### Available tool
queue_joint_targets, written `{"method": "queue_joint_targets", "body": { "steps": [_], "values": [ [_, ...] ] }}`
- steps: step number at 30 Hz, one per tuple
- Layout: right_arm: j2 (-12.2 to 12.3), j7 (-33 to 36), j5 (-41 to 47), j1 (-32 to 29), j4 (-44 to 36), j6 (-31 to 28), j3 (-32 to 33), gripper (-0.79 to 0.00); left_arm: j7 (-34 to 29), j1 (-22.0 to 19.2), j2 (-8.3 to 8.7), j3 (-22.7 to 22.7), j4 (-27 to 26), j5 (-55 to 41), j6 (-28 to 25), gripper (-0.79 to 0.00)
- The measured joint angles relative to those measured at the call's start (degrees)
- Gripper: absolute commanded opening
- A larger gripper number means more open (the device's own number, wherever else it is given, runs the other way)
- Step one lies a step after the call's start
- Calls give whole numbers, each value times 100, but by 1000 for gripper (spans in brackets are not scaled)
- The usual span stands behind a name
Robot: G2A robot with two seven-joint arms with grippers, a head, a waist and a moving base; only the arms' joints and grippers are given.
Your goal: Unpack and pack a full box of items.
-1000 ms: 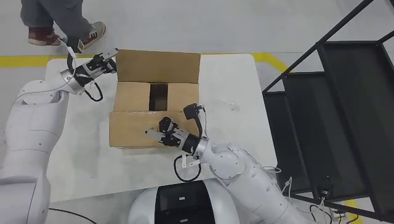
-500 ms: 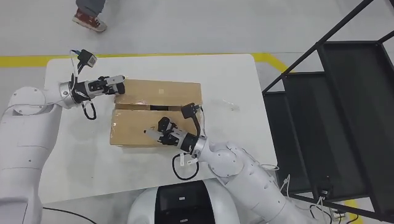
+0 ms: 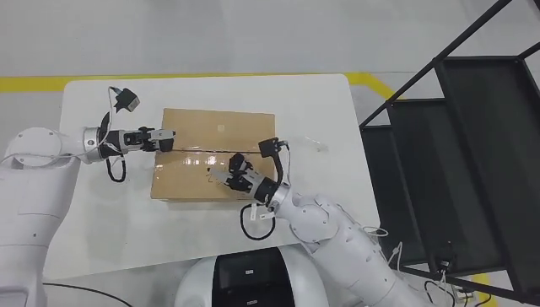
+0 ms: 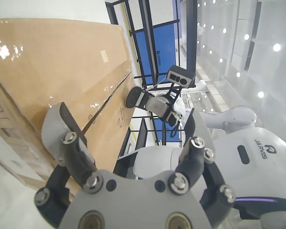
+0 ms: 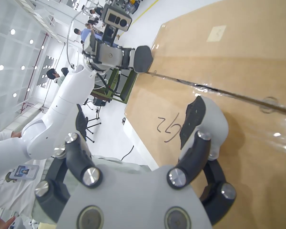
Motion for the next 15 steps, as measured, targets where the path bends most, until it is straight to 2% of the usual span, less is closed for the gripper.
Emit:
{"method": "queue_joint_targets", "body": {
  "steps": [8,15],
  "values": [
    [149,-694,-490,-807,-715,281,733,0,-272,38,105,94,-71,21,272,0],
    [237,-1441,-1020,-1436,-1009,910,1463,0,-324,47,143,133,-91,-25,325,0]
  ]
}}
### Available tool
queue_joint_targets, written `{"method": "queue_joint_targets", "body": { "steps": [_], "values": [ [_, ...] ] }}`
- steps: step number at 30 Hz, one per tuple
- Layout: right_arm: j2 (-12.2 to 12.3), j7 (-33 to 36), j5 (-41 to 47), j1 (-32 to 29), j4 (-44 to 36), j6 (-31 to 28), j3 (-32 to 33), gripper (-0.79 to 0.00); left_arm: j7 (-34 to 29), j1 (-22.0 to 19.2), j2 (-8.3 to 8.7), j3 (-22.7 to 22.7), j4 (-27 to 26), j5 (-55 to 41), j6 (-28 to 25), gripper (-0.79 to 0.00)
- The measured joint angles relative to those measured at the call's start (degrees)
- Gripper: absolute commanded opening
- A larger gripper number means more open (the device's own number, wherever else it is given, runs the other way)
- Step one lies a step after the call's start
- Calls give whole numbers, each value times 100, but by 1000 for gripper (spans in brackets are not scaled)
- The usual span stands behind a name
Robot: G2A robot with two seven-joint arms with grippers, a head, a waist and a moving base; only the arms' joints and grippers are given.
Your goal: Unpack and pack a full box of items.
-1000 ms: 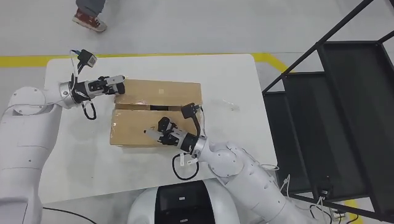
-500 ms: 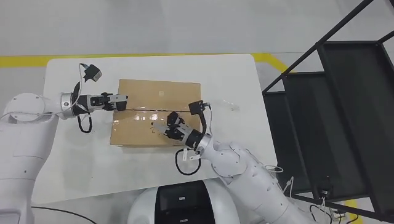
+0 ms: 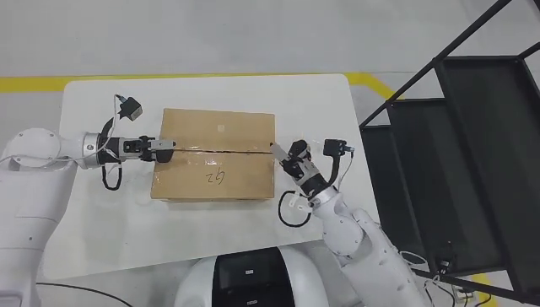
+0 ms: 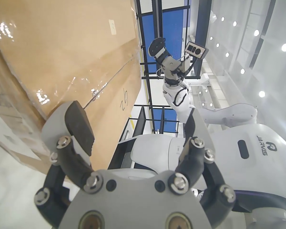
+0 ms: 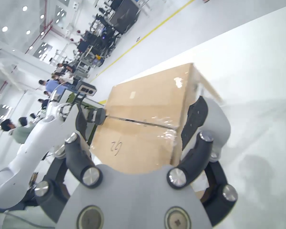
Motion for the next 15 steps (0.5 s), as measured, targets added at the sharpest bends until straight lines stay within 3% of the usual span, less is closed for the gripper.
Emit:
{"method": "queue_joint_targets", "body": {
  "steps": [5,15],
  "values": [
    [24,37,-795,10,97,654,106,0,1,0,-1,-1,0,5,-1,0],
    [-10,907,-2582,911,985,2017,-177,0,1,0,-1,-1,0,5,-1,0]
  ]
}}
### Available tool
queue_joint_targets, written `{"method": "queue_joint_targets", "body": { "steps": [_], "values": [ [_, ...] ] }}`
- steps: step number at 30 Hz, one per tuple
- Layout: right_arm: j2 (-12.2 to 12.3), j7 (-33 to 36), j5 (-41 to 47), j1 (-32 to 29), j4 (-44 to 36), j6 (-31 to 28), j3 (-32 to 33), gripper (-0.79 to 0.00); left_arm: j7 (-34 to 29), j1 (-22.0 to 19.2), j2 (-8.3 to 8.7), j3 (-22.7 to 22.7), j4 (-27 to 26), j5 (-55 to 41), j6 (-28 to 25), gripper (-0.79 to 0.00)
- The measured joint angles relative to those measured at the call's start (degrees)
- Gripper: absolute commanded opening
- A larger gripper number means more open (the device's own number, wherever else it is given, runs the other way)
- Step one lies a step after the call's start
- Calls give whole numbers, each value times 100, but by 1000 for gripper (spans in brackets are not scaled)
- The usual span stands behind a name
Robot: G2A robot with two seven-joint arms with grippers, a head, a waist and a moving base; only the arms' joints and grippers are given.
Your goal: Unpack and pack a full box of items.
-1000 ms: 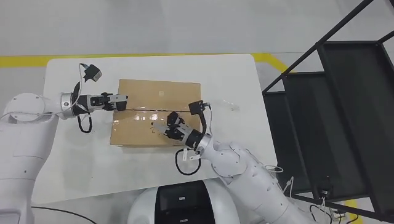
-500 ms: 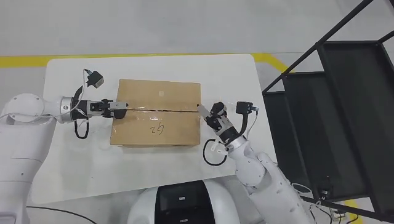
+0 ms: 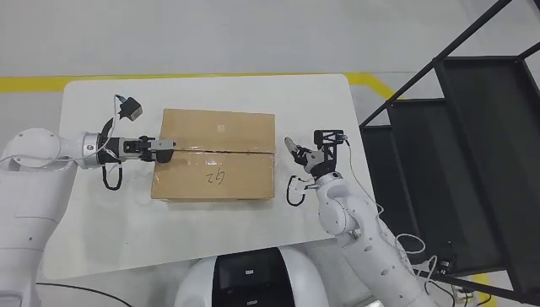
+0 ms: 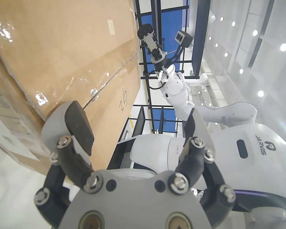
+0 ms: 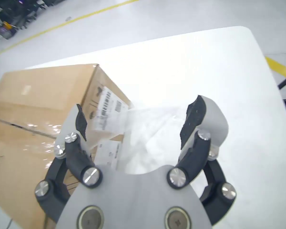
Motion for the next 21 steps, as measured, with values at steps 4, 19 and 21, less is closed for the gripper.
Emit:
{"method": "queue_joint_targets", "body": {
  "steps": [4,19,21],
  "values": [
    [-35,447,-357,246,271,462,-123,0,0,0,0,0,0,0,0,0],
    [-154,334,125,648,1220,74,-158,0,0,0,0,0,0,0,0,0],
    [-153,337,79,646,1225,50,-156,0,0,0,0,0,0,0,0,0]
  ]
}}
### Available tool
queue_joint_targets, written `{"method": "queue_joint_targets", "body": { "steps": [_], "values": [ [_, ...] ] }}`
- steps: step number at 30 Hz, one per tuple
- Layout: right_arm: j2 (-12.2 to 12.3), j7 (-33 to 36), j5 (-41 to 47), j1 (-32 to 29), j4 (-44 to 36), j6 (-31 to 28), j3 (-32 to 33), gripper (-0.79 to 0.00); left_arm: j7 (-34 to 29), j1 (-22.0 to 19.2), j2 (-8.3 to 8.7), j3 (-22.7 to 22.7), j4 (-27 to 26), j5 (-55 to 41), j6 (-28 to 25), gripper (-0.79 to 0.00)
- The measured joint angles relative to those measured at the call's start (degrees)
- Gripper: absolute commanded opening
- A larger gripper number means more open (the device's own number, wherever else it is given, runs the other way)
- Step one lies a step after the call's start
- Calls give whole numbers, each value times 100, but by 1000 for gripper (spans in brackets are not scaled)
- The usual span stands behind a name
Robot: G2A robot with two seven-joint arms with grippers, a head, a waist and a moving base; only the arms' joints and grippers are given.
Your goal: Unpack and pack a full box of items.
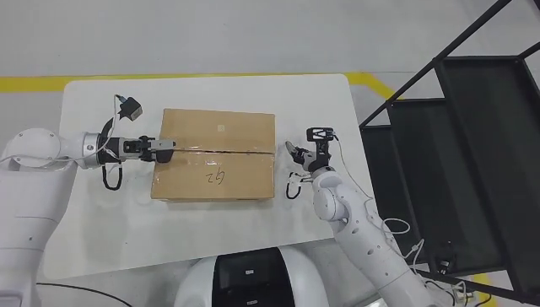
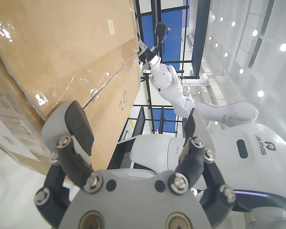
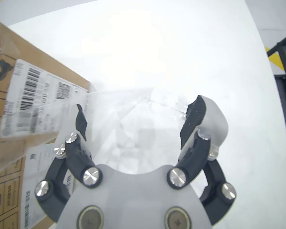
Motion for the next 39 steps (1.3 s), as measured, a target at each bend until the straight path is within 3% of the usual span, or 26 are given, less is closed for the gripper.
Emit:
{"method": "queue_joint_targets", "body": {
  "steps": [17,27,31,35,37,39],
  "values": [
    [1,21,-7,1,-5,89,-4,0,0,0,0,0,0,0,0,0],
    [284,490,-484,72,309,-1402,1009,0,0,0,0,0,0,0,0,0],
    [307,632,-465,187,534,-1538,1117,0,0,0,0,0,0,0,0,0],
    [249,791,-541,412,851,-1313,865,-3,0,0,0,0,0,0,0,0],
    [196,808,-585,553,1047,-1031,696,-148,0,0,0,0,0,0,0,0],
    [150,787,-615,665,1216,-819,548,-188,0,0,0,0,0,0,0,0]
  ]
}}
